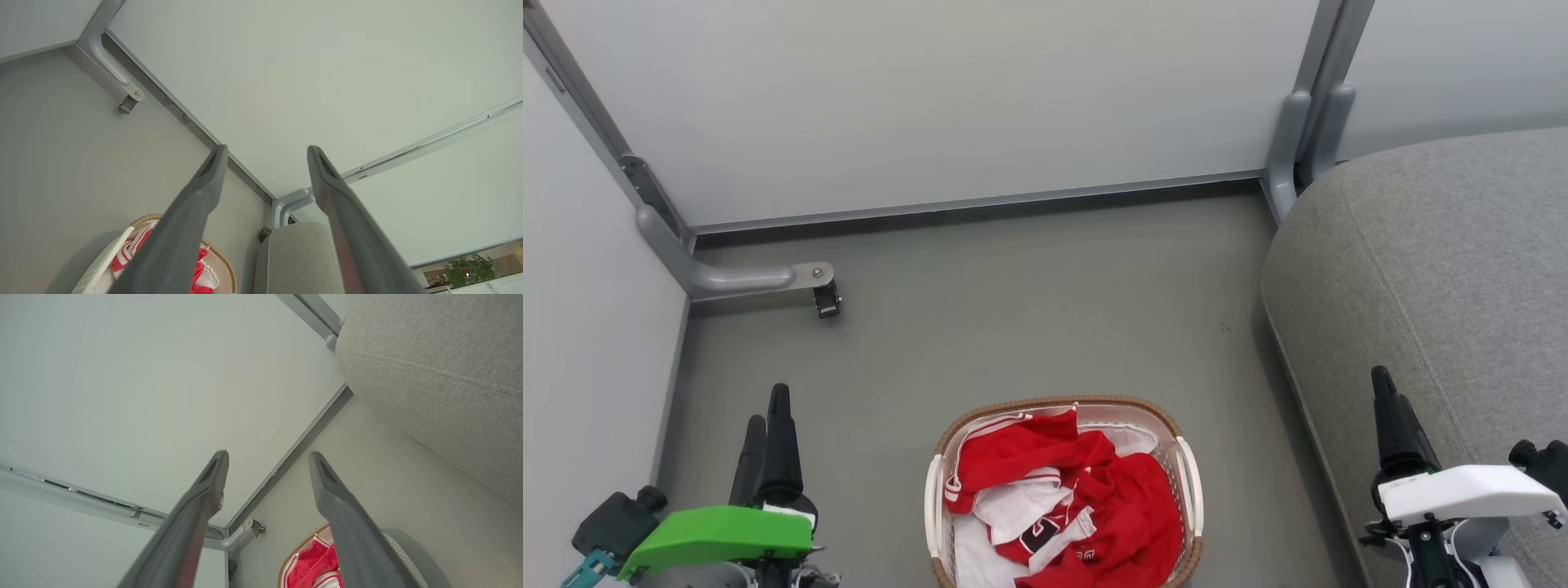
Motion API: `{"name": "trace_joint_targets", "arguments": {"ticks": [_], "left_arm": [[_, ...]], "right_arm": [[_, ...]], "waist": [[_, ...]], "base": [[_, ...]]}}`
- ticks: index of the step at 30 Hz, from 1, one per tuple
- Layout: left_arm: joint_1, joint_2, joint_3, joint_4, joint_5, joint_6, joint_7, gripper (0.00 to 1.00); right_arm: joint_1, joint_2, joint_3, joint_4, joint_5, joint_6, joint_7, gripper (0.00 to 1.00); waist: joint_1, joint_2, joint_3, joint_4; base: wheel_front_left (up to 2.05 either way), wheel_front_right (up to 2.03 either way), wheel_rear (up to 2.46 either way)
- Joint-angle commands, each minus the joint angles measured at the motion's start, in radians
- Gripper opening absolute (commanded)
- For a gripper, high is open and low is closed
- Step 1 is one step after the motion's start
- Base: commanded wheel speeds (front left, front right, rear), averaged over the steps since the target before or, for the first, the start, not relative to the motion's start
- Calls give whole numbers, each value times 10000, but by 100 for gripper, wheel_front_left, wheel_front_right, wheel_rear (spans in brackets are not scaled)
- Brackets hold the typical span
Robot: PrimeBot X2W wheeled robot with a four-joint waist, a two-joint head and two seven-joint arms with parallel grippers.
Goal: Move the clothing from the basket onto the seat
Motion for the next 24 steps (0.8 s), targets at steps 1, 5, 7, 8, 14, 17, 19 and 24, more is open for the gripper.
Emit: {"name": "trace_joint_targets", "arguments": {"ticks": [1,5,7,8,14,17,19,24], "left_arm": [[6,61,-60,-187,359,61,-106,100],[100,67,-221,-164,1089,217,-260,100],[114,69,-290,-146,1412,250,-321,100],[130,70,-331,-133,1579,266,-351,100],[196,75,-545,-106,2652,305,-528,100],[260,79,-626,-102,3055,351,-603,100],[308,81,-673,-84,3235,391,-645,100],[413,85,-824,80,3834,481,-781,100]], "right_arm": [[80,-66,17,-186,-374,2,-115,100],[139,-74,138,-250,-1167,2,-279,100],[183,-77,163,-216,-1453,2,-331,100],[198,-77,186,-204,-1645,2,-371,100],[288,-85,320,-207,-2499,2,-529,100],[294,-88,415,-228,-3042,2,-609,100],[305,-91,487,-242,-3425,2,-658,100],[350,-97,697,-187,-4289,2,-794,100]], "waist": [[0,-1,1,1],[0,-1,4,6],[0,-1,-2,9],[0,-1,-4,12],[0,-1,-23,26],[0,-1,-26,32],[0,-1,-27,35],[0,-1,-37,45]], "base": [[0,0,0],[0,0,0],[0,0,0],[0,0,0],[0,0,0],[0,0,0],[0,0,0],[0,0,0]]}}
